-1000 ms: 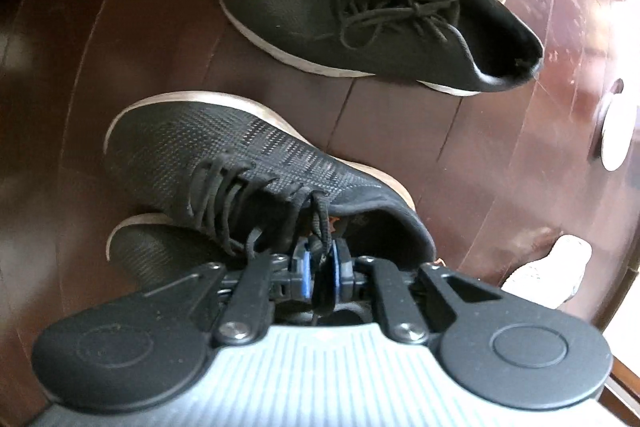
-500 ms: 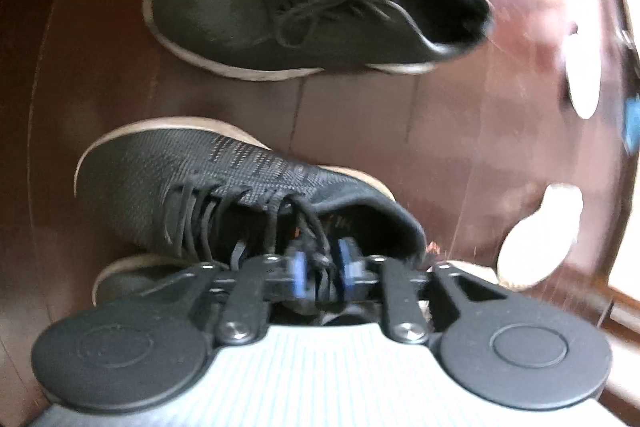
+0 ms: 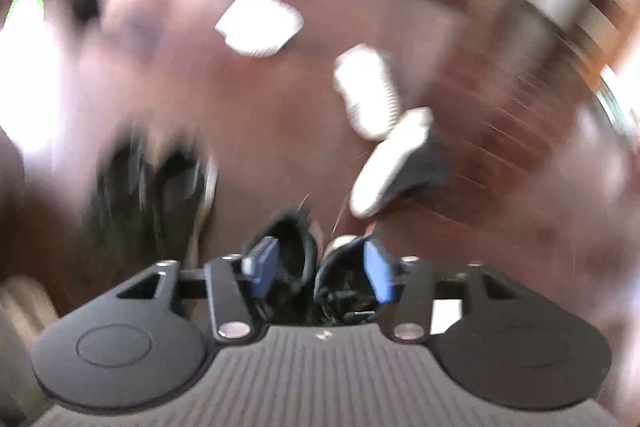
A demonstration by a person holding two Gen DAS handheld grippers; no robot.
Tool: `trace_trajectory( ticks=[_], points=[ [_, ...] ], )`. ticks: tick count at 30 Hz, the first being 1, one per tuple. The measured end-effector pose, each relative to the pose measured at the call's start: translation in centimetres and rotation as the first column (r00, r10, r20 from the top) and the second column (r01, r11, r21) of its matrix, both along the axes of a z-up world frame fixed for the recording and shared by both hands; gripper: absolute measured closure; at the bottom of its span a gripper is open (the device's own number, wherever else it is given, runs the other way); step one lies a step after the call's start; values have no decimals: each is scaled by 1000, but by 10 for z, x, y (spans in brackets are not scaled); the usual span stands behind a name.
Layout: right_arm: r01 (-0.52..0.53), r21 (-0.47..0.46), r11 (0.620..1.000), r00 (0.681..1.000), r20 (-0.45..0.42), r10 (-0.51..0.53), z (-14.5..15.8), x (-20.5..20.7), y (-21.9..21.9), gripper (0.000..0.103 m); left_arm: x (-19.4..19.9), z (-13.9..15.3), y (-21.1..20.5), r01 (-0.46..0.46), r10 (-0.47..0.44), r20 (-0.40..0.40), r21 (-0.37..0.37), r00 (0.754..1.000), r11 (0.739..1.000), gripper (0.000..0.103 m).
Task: Organize scattered shoes
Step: 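Move the left tool to the grey knit sneaker on the floor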
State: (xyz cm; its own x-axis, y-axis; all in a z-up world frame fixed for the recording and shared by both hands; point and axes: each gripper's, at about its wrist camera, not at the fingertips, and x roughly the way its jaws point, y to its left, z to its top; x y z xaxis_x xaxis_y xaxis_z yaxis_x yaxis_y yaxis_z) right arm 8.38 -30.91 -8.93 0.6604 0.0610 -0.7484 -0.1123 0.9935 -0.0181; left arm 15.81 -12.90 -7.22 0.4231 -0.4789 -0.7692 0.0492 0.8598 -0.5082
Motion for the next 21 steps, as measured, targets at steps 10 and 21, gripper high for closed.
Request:
trace_trajectory(
  ticks=[10, 21],
  points=[
    [317, 553, 771, 758, 341, -556, 153, -216, -72, 9, -90, 97, -9, 88, -98, 143, 72, 985, 994, 1],
    [329, 578, 747, 651, 434, -623, 218, -269, -84, 0, -63, 129, -26, 84, -111, 193, 140, 975, 987, 1]
  ],
)
